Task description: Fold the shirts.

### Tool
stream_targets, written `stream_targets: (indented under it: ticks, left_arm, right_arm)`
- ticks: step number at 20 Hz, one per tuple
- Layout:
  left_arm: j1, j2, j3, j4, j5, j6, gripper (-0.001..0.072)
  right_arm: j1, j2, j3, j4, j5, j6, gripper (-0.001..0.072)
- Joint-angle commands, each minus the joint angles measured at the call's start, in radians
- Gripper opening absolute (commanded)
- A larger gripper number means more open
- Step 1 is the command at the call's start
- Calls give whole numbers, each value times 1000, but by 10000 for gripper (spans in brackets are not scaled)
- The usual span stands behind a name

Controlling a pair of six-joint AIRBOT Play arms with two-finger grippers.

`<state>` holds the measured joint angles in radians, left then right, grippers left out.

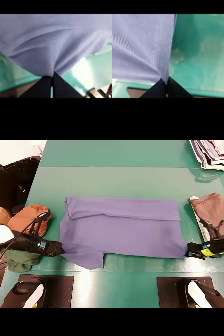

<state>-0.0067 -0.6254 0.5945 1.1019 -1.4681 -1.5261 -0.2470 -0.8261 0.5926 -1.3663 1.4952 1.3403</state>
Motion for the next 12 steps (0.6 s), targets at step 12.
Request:
stream_targets:
  ticks: [12]
  left_arm:
    - [1, -655, 493, 4, 412, 192, 25]
  right_arm:
    - [198, -498, 568, 49, -185, 48, 16]
